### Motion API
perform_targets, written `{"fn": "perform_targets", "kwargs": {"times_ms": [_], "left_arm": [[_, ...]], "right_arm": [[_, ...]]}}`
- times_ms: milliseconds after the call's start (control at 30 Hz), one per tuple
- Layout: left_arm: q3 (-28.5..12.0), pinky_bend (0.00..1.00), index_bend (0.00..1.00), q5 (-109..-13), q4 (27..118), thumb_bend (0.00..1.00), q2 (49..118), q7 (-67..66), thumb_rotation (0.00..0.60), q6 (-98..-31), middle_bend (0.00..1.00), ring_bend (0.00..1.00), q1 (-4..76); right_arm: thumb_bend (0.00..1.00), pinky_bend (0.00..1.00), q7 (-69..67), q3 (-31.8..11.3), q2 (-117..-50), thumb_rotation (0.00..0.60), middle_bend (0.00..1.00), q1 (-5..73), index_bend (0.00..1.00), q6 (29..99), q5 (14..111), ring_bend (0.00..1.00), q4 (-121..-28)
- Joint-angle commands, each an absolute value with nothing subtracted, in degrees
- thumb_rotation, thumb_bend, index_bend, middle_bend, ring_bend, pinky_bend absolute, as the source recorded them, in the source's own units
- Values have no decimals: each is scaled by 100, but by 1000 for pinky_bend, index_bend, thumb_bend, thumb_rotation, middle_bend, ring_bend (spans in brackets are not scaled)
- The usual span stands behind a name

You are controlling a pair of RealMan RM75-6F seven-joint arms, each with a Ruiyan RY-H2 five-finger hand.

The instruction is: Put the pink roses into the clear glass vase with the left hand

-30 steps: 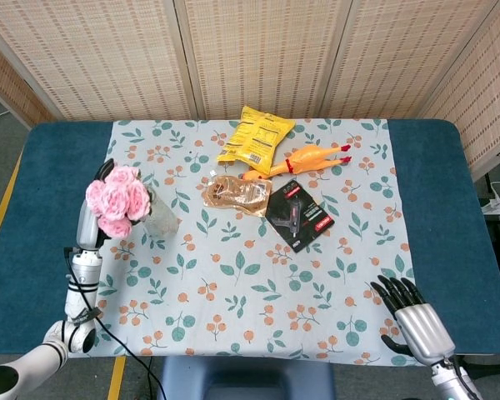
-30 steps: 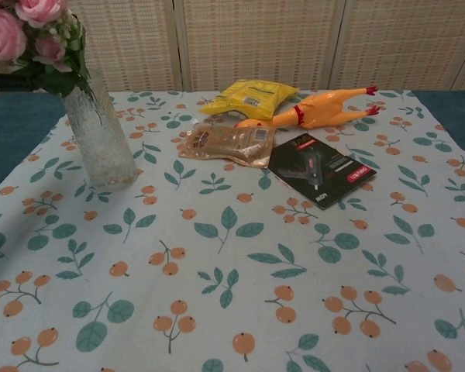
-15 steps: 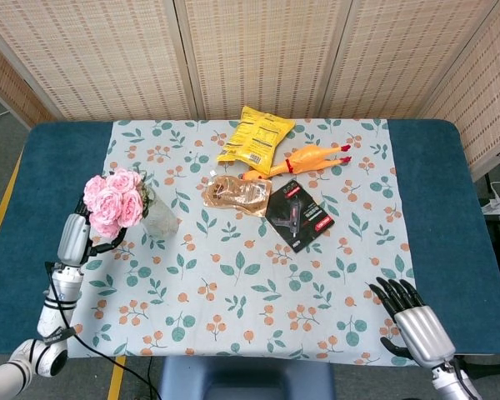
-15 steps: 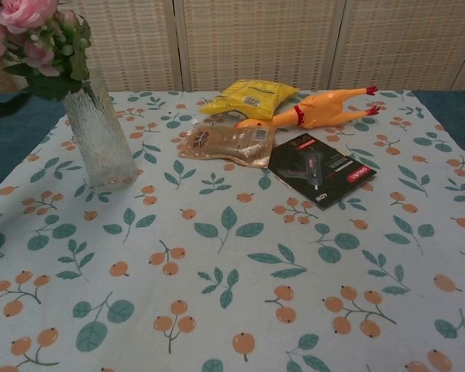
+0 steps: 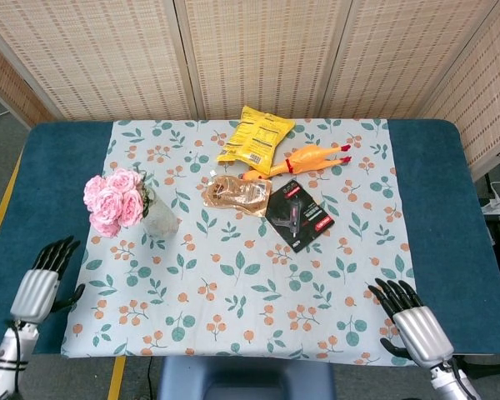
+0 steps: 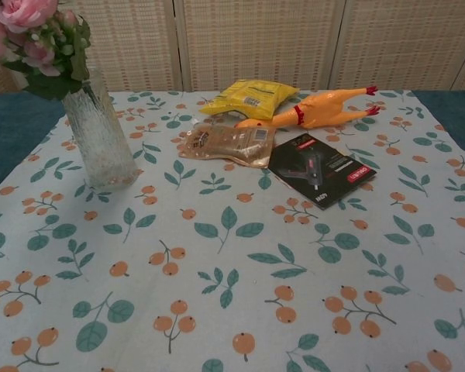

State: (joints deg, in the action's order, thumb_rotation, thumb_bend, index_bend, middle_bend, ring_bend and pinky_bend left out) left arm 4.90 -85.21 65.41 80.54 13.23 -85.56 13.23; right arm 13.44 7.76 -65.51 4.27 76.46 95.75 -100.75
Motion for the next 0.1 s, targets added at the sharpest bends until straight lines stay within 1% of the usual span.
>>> {"fn": "perform_targets", "kwargs": {"times_ms": [33, 100], "left_arm": [[764, 72, 0, -8456, 7022, 348, 7663, 510, 600, -8632, 0, 0, 935], [699, 72, 0, -8465, 7220, 349, 7553, 188, 600, -8715, 0, 0, 901]], "right_arm": [[146, 0, 1445, 741, -6609, 600, 0, 434, 0, 7588, 9497, 0, -10049], [146, 0, 1539, 717, -6657, 600, 0, 442, 0, 7536, 9418, 0, -10041]]}}
